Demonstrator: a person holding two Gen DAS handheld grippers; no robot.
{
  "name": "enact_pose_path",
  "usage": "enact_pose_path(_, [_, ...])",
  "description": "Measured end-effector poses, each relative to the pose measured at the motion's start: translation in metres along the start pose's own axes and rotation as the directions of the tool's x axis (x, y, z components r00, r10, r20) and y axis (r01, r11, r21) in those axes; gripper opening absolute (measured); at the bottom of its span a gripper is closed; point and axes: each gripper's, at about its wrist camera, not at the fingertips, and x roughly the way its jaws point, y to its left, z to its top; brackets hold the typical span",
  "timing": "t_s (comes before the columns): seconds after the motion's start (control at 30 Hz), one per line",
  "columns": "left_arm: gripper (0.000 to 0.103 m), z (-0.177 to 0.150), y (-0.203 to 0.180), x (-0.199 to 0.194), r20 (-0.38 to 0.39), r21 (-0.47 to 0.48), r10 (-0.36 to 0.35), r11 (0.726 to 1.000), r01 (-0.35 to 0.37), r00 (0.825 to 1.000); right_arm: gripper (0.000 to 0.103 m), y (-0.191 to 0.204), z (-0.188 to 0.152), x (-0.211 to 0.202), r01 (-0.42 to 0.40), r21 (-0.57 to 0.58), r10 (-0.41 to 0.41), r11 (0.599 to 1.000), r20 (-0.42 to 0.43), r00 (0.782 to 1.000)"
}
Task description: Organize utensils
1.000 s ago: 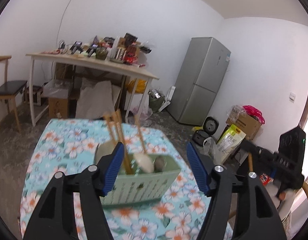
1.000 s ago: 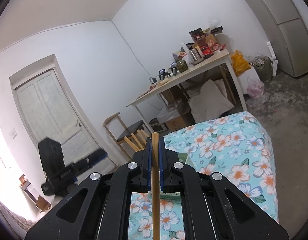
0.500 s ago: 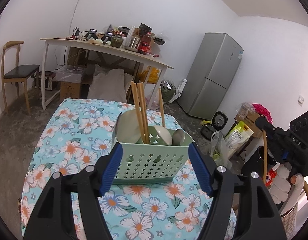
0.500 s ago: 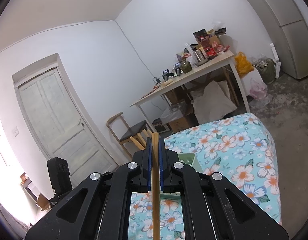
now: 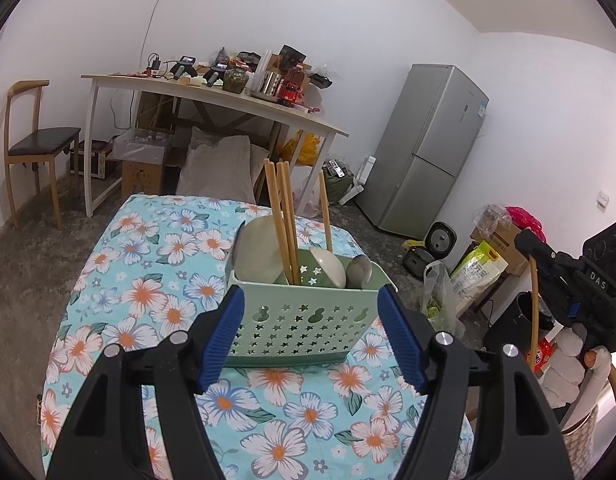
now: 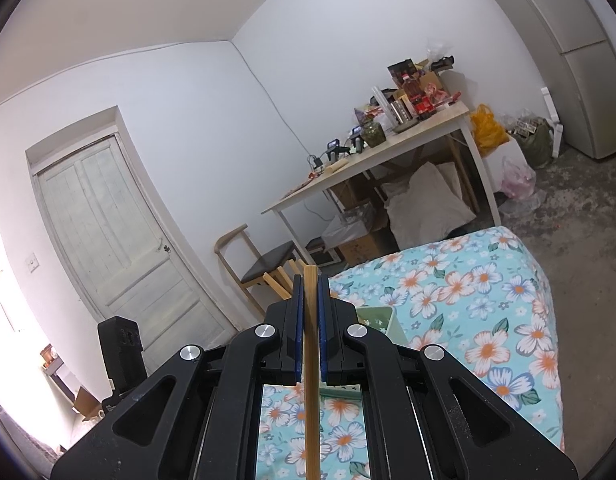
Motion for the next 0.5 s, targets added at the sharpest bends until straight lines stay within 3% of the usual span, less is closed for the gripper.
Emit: enact_pose_path(0.5, [0.067, 0.0000, 0.0002, 0.0006, -0.001, 0.003, 0.000, 1.000, 0.000, 1.000, 0.005, 0.0031, 0.0027, -0.0005, -0.006, -0.001, 0.006, 1.000, 0.006, 1.000])
